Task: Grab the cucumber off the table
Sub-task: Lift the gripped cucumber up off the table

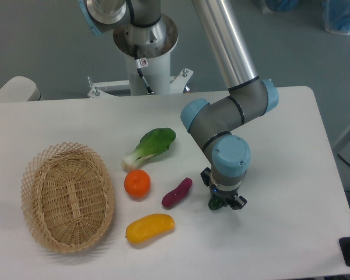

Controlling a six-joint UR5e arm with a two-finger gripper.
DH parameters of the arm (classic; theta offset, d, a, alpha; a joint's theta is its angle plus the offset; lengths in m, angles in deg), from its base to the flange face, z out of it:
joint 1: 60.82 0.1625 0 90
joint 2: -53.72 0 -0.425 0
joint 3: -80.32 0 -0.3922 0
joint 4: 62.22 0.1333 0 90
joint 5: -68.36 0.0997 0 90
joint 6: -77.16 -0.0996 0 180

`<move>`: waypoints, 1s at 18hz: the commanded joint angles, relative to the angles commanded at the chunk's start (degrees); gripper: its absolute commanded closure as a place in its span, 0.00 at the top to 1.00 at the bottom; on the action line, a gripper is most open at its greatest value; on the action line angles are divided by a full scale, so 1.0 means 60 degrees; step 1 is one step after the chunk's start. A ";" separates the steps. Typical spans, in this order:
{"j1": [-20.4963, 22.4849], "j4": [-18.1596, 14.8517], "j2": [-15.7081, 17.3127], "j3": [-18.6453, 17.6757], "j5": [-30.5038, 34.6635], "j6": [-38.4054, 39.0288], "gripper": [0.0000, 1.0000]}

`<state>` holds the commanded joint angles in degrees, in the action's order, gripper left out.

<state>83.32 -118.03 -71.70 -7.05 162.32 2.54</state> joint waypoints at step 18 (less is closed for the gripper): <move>0.0513 -0.2725 -0.0249 0.2549 -0.0923 -0.0132 0.15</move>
<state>86.40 -134.38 -73.19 8.25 156.78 1.75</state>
